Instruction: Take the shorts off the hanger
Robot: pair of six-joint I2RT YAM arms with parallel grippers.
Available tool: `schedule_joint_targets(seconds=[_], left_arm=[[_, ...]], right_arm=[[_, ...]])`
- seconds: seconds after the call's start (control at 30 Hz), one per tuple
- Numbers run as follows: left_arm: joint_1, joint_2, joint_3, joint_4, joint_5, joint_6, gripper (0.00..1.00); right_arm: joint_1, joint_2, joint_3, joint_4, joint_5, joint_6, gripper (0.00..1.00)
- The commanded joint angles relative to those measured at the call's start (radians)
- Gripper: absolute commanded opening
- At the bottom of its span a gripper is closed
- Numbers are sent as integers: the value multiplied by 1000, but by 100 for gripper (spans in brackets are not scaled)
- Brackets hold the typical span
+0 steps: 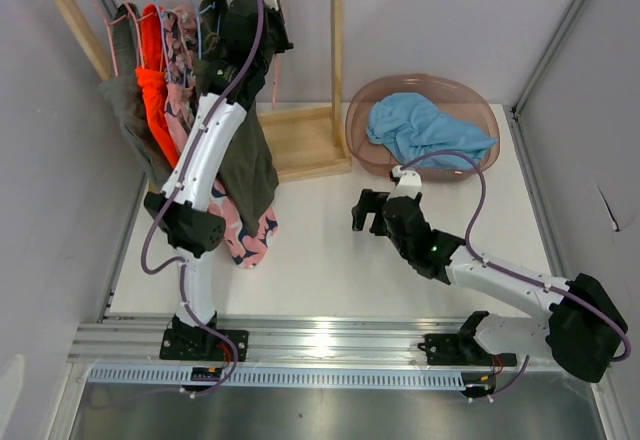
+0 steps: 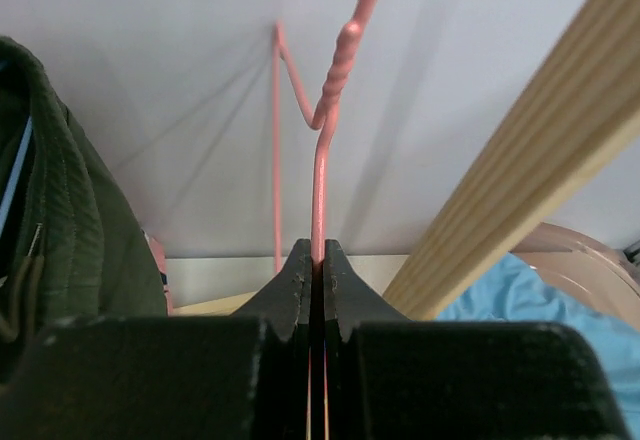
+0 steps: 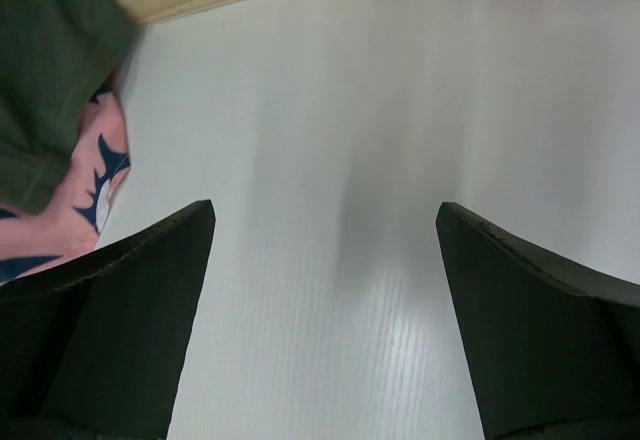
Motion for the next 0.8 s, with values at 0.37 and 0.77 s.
schedule_joint_targets(seconds=[0.37,0.77], left_arm=[[25,-213,-50,-49,38,-11,83],[261,-465,-268,-122,77,-75,98]], right_arm=[[173,46,63,30,159,13,99],[292,50,94,-25,251,33,100]])
